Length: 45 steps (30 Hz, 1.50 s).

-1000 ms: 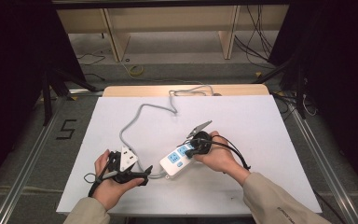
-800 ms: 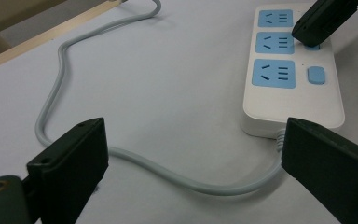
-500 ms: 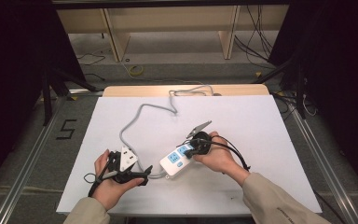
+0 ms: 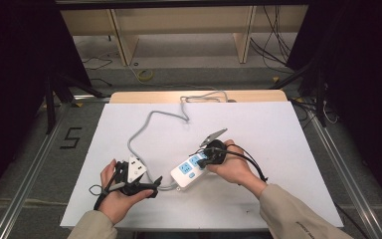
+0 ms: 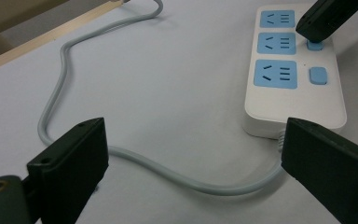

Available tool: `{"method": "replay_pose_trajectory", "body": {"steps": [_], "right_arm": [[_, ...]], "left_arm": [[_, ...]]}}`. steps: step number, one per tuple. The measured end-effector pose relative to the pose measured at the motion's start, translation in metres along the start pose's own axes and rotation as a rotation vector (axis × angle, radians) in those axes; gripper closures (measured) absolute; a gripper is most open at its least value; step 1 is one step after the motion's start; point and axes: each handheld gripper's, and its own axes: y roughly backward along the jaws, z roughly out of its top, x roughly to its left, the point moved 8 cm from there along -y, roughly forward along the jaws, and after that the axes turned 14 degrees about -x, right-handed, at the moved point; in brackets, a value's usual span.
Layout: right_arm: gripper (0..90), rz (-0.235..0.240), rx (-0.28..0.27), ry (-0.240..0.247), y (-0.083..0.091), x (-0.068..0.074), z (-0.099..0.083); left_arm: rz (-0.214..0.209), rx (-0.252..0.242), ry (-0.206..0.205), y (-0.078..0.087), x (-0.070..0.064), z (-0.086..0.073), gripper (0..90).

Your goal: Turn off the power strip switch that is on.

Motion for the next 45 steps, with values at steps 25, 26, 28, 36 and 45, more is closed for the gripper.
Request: {"method": "replay_pose_trajectory", "body": {"steps": [25,26,28,36,45], "right_arm": [[90.0,-0.017,-0.037,0.006,0.012,-0.005,0.002],[90.0,-0.019,-0.039,0.007,0.012,-0.006,0.002],[90.0,-0.021,-0.044,-0.001,0.013,-0.006,0.002],[90.0,-0.028,-0.045,0.005,0.018,-0.009,0.0],[90.0,-0.038,-0.056,-0.008,0.027,-0.014,-0.001]], "left_arm": [[0.004,0.006,-0.001,0.001,0.001,-0.001,7.0],[0.004,0.005,-0.002,0.001,0.001,-0.001,7.0],[0.005,0.005,-0.001,0.001,0.001,-0.001,7.0],[0.008,0.006,0.002,0.001,0.001,-0.002,7.0],[0.009,0.004,0.003,0.001,0.001,-0.002,7.0]]}}
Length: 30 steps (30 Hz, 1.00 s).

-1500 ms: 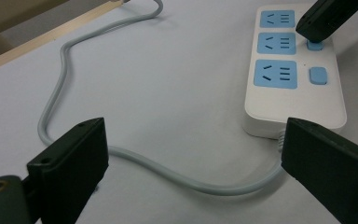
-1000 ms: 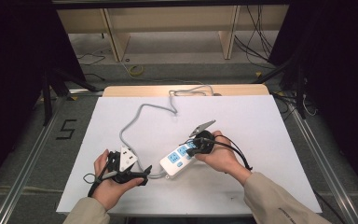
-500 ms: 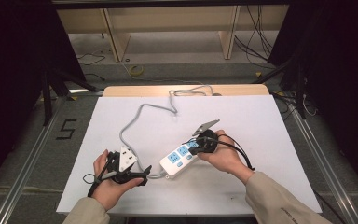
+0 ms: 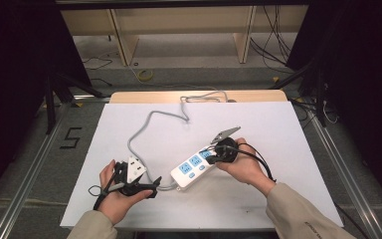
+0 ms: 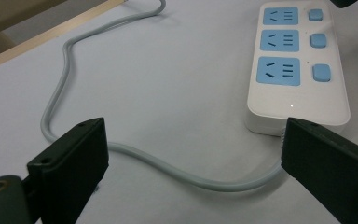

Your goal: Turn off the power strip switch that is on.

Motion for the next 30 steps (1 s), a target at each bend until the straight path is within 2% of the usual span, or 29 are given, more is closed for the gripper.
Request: {"method": "replay_pose_trajectory", "body": {"steps": [16,30], "right_arm": [[89.9,-0.021,-0.02,-0.012,0.015,-0.011,-0.003],[81.6,-0.058,-0.046,-0.046,0.034,-0.027,-0.012]], "left_arm": [[0.002,0.002,0.002,0.0,0.001,0.0,7.0],[0.003,0.003,0.003,0.0,0.001,-0.001,7.0]]}}
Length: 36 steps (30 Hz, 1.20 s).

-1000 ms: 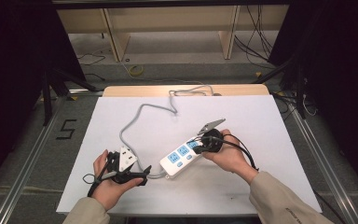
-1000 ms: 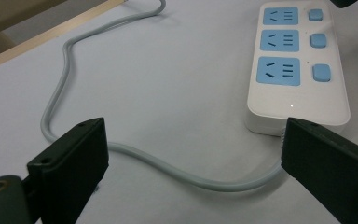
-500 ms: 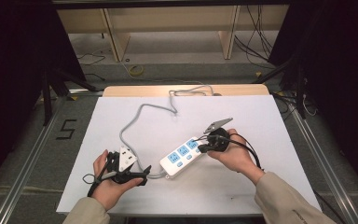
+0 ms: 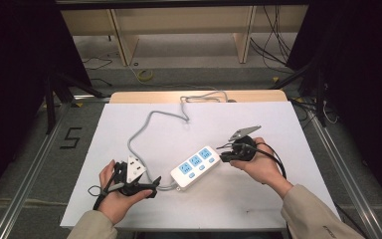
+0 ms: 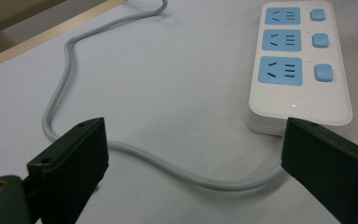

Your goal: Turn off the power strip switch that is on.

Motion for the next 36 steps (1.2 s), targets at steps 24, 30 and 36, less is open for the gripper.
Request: {"method": "replay_pose_trajectory", "body": {"steps": [24,30,36], "right_arm": [[64.2,-0.052,-0.026,-0.014,0.025,-0.021,-0.011],[59.9,-0.064,-0.039,-0.022,0.031,-0.024,-0.013],[54.1,-0.077,-0.037,-0.026,0.036,-0.026,-0.017]], "left_arm": [[0.0,0.005,0.003,0.0,0.0,-0.001,7.0],[-0.001,0.007,0.002,0.0,0.0,-0.001,7.0],[0.007,0.001,0.004,0.0,0.002,-0.001,6.8]]}}
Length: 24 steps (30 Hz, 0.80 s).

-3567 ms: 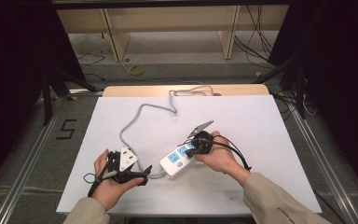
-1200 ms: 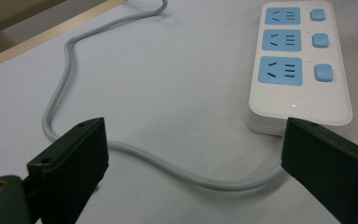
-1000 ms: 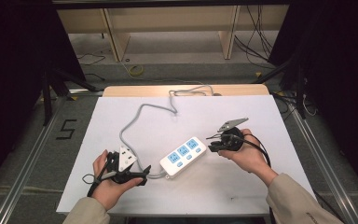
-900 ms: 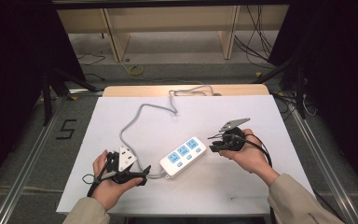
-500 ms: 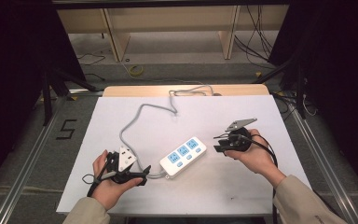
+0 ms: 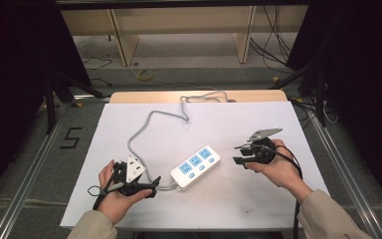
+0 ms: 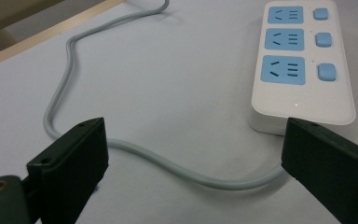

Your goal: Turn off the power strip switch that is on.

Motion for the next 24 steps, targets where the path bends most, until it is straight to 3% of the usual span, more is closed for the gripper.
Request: {"method": "replay_pose_trajectory", "body": {"steps": [13,24], "right_arm": [[43.1,-0.022,-0.013,0.004,0.011,-0.008,-0.008],[36.2,-0.043,-0.025,-0.026,0.023,-0.016,-0.016]], "left_arm": [[0.008,0.001,0.002,0.001,0.002,0.0,6.7],[0.008,0.002,0.003,0.0,0.001,0.0,6.7]]}}
